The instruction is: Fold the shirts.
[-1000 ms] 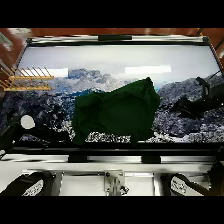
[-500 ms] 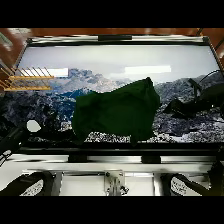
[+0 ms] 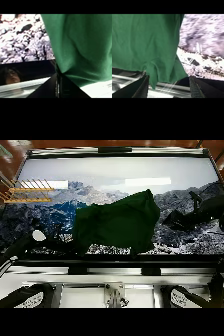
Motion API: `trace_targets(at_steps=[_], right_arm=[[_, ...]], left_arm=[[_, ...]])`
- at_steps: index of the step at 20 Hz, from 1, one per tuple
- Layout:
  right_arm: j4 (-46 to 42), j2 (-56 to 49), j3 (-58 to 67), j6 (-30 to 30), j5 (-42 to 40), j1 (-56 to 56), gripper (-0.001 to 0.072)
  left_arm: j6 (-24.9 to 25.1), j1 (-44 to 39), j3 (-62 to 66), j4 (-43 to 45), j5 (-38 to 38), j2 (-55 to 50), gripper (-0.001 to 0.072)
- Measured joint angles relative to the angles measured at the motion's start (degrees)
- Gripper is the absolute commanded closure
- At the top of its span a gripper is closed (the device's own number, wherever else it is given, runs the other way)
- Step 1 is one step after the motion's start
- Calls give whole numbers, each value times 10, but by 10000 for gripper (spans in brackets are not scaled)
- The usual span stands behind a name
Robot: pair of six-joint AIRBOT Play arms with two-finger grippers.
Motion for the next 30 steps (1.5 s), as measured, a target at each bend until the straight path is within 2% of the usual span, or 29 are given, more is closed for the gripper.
trace_targets(at_steps=[5, 11, 14, 15, 17, 18, 20, 24, 30], right_arm=[[1, 0, -61, 4, 15, 0, 100], [40, -1, -150, -19, 104, 6, 102], [54, -17, -165, -26, 163, 47, 102], [56, -26, -167, -27, 182, 65, 157], [58, -43, -169, -26, 221, 98, 536], [60, -49, -169, -26, 236, 111, 638], [59, -55, -158, -28, 258, 125, 637], [56, -29, -89, -68, 261, 137, 637], [49, 91, 101, -99, 263, 141, 637]], left_arm=[[15, 1, 30, 26, -2, 19, 679], [19, -1, 48, 12, -17, 73, 679], [20, -1, 50, 11, -16, 96, 679], [20, -1, 51, 11, -16, 102, 679], [20, -1, 55, 10, -17, 114, 679], [20, -1, 61, 10, -17, 119, 679], [21, -1, 79, 11, -17, 124, 679], [21, 0, 171, 36, -17, 130, 680], [21, 0, 438, 97, -20, 138, 679]])
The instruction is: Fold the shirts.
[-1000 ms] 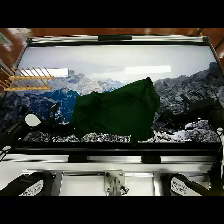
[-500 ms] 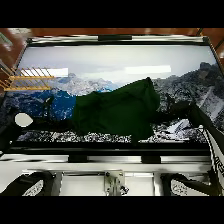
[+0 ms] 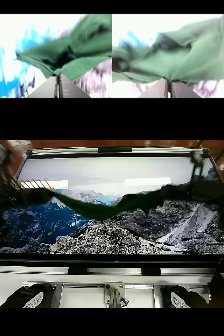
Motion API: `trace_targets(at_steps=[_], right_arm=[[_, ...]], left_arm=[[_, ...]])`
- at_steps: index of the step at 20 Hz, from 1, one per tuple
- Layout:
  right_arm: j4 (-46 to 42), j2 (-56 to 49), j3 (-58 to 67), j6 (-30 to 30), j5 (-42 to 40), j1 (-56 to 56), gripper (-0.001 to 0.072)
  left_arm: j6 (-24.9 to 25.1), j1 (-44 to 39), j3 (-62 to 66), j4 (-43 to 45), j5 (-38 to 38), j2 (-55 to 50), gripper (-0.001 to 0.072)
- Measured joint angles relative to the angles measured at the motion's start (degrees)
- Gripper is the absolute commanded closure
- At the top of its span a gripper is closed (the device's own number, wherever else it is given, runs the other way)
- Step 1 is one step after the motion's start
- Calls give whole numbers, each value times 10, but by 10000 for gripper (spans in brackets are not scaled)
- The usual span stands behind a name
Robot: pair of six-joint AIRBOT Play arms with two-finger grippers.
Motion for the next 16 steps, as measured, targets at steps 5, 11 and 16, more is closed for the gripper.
trace_targets(at_steps=[5, 11, 16], right_arm=[[-40, 115, 180, -8, 63, 0, 637], [-57, 195, 280, 23, 59, 0, 637], [-86, 176, 293, 39, 2, 0, 637]], left_arm=[[0, 0, 279, 68, 3, 28, 679], [-3, 0, 398, 106, -31, 78, 679], [-23, 0, 358, 181, -103, 85, 679]])
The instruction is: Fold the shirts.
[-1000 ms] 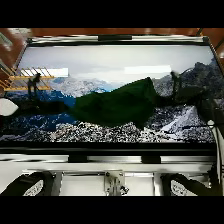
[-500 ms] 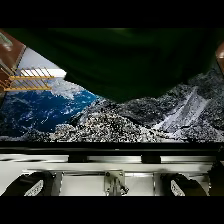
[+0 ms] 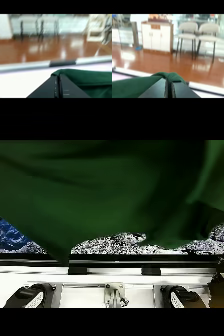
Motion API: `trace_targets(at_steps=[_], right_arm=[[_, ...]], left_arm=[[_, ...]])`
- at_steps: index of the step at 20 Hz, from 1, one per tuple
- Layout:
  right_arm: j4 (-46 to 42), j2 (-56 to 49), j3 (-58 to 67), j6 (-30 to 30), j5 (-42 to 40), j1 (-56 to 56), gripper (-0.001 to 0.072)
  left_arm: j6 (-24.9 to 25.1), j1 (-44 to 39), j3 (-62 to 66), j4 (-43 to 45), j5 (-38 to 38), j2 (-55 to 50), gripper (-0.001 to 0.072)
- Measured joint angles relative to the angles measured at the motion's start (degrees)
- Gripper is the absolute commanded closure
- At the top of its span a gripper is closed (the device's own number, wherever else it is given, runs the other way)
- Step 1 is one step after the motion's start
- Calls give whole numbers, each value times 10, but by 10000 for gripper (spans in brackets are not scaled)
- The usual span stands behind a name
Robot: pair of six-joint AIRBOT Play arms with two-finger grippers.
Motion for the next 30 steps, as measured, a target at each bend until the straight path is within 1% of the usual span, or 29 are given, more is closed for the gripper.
trace_targets(at_steps=[4, 7, 9, 12, 15, 17, 19, 20, 21, 22, 23, 26, 28, 30], right_arm=[[-21, -82, 2, 6, -63, 0, 637], [-25, -176, 2, 30, -110, 0, 637], [-25, -251, 2, 46, -119, 1, 636], [3, -363, 2, 69, -89, 1, 636], [47, -462, 2, 95, -34, 1, 636], [62, -509, 2, 115, -12, 1, 612], [73, -544, 2, 138, -2, 0, 610], [77, -557, 2, 147, -3, 0, 510], [81, -563, 2, 153, -5, 0, 206], [84, -566, 3, 156, -9, -1, 143], [85, -564, 3, 155, -15, -4, 143], [75, -532, 3, 137, -60, -32, 143], [39, -507, 3, 127, -116, -64, 143], [7, -488, 3, 118, -190, -105, 143]], left_arm=[[-5, 0, -95, 48, -17, -22, 679], [-7, 0, -164, 71, -7, -65, 678], [-7, 4, -194, 84, 5, -112, 678], [-9, 15, -215, 95, 29, -198, 678], [-28, 24, -223, 98, 46, -282, 678], [-43, 28, -225, 89, 53, -329, 678], [-52, 30, -226, 63, 54, -369, 676], [-55, 30, -227, 44, 56, -384, 630], [-57, 30, -227, 25, 55, -398, 410], [-59, 31, -227, 9, 54, -407, 192], [-61, 33, -225, -3, 47, -412, 158], [-59, 57, -209, -26, -17, -421, 159], [-49, 86, -206, -33, -80, -422, 159], [-28, 118, -229, -52, -138, -413, 158]])
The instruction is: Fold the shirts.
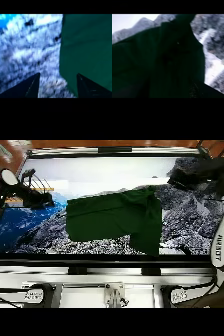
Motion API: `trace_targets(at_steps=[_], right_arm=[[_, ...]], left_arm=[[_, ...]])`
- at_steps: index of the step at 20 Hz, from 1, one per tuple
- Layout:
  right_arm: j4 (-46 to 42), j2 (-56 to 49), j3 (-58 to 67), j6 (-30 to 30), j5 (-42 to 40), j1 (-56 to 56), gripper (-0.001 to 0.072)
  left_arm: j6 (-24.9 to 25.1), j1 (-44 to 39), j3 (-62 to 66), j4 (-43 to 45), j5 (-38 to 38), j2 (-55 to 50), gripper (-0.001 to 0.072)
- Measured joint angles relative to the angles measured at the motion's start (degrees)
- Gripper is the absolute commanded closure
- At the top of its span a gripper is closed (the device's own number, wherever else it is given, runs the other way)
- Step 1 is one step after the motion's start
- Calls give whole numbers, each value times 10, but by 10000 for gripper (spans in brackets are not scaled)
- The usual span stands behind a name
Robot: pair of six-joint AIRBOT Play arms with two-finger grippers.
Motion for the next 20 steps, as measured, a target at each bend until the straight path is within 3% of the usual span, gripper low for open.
trace_targets(at_steps=[3, 6, 11, 17, 18, 20], right_arm=[[-23, 12, -16, -14, -104, -59, 143], [-12, 16, -50, -19, -158, -96, 143], [15, 18, -90, -26, -160, -102, 143], [21, 19, -100, -30, -141, -98, 143], [20, 19, -100, -30, -141, -98, 143], [17, 19, -101, -30, -140, -98, 143]], left_arm=[[35, 29, -96, -47, -31, 30, 157], [68, 42, -215, -113, 8, 55, 148], [117, 43, -334, -224, 109, 64, 149], [146, 24, -368, -261, 156, 53, 174], [150, 17, -370, -262, 158, 49, 202], [155, 4, -372, -265, 165, 40, 558]])
